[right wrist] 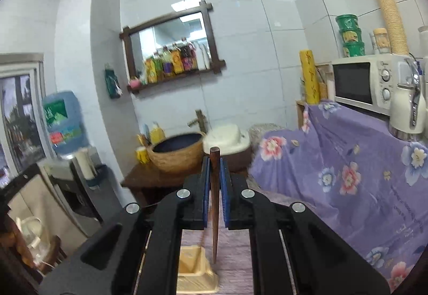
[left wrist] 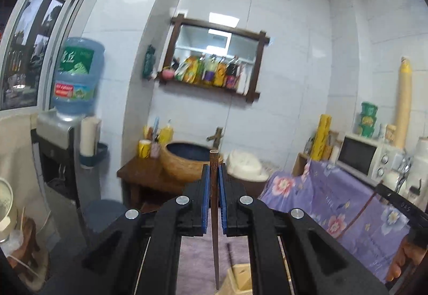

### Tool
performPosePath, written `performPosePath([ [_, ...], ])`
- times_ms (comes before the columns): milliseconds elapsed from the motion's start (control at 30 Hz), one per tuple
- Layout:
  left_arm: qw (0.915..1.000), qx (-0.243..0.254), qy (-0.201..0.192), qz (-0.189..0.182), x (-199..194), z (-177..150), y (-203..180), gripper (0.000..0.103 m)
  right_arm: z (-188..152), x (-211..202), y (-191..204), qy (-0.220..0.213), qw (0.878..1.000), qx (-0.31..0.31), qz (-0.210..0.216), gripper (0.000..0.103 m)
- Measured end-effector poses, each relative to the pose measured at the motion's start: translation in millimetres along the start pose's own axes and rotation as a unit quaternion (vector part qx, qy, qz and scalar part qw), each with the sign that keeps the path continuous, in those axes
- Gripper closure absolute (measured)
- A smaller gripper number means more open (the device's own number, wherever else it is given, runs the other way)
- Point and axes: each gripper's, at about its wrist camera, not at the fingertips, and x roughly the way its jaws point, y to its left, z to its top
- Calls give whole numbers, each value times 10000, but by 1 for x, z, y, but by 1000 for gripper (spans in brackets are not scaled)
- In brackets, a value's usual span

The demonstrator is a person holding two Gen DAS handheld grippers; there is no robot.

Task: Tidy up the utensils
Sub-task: 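Lift both chopsticks, insert them into the beige holder and open both tools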

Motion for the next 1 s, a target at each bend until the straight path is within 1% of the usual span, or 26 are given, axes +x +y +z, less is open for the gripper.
performPosePath([
  [33, 10000, -1, -32, -65, 2, 3, -6, 95, 7, 0, 7, -28, 9999, 37, 107, 95],
  [100, 9998, 9, -100, -185, 9, 2, -23, 95, 9, 2, 20, -88, 9997, -27, 206, 95],
  [200, 9998, 26, -2, -219, 26, -18, -39, 95, -10, 14, 34, 39, 9996, -135, 247, 95],
  [300, 9996, -14, 229, -169, 45, -46, -45, 95, -36, 27, 38, 187, 9995, -172, 199, 95],
  [400, 9989, -44, 449, -124, 57, -72, -46, 95, -60, 43, 33, 469, 9987, -73, 200, 95],
  [467, 9984, 51, 557, -76, 63, -91, -47, 95, -75, 51, 28, 626, 9979, -21, 166, 95],
  [633, 9962, 78, 863, -16, 72, -121, -41, 95, -97, 64, 16, 887, 9959, 117, 132, 95],
  [867, 9927, 40, 1207, 41, 84, -141, -31, 95, -111, 76, 3, 1056, 9941, 242, 67, 95],
  [1000, 9922, 54, 1248, 54, 84, -145, -30, 95, -114, 78, 3, 1076, 9939, 227, 66, 95],
])
